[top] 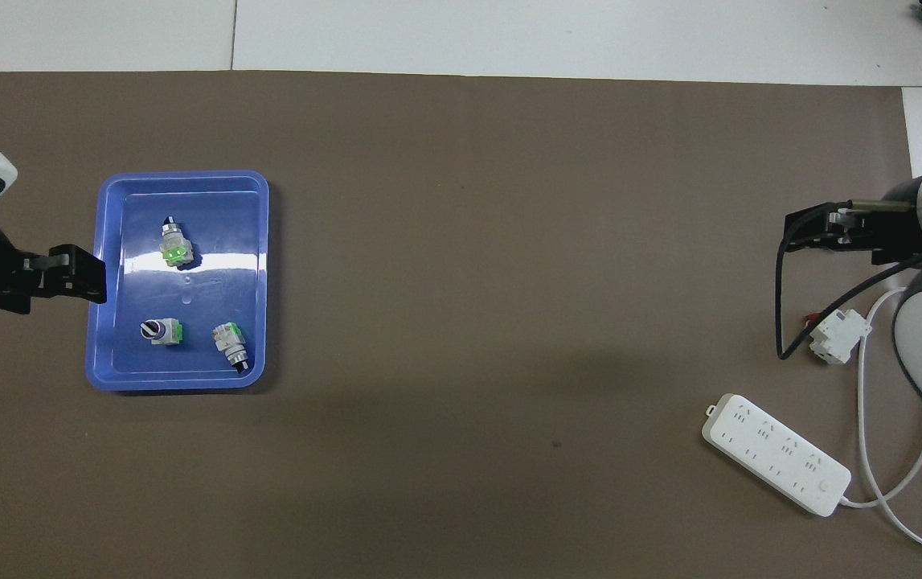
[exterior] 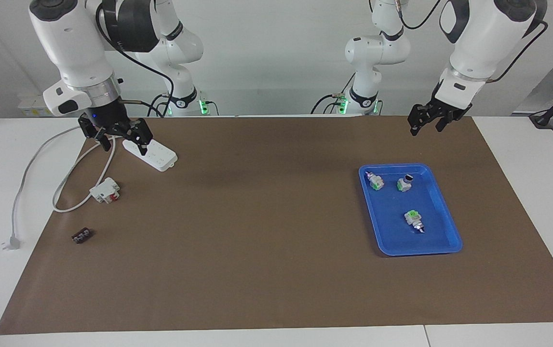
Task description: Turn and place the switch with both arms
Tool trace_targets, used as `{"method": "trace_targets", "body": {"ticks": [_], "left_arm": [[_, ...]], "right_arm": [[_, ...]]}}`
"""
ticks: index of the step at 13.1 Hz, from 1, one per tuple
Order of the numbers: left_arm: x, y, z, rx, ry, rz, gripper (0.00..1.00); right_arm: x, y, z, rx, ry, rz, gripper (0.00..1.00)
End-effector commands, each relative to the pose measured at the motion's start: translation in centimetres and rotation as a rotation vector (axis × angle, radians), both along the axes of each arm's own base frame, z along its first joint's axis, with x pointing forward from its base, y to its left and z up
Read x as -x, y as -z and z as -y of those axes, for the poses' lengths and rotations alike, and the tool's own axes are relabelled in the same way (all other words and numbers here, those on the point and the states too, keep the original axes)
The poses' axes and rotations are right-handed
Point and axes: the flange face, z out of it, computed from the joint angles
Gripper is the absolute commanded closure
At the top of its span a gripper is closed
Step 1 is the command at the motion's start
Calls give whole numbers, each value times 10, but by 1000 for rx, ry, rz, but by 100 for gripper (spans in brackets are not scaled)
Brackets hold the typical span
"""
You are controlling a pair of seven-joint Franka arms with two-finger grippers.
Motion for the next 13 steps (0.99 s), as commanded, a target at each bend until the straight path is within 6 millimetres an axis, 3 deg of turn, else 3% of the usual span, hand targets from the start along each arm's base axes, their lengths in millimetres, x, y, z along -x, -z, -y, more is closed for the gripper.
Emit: {"method": "trace_targets", "body": {"ticks": [1,2,3,11,13], "left_arm": [[-4,-23,0,-12,15,3,8],[-6,-23,0,-12,23,16,1],[-10,-22,0,-6,39,46,1],[-27,-10,-7,1,69,135,4],[-37,2,-8,-3,70,113,5]], "right_arm": [[12,1,3,8,20,-13,0],[11,1,6,3,23,-13,0],[10,2,8,-5,27,-15,0],[-4,-2,15,-30,40,-16,0],[-1,2,12,-33,35,-39,0]]}}
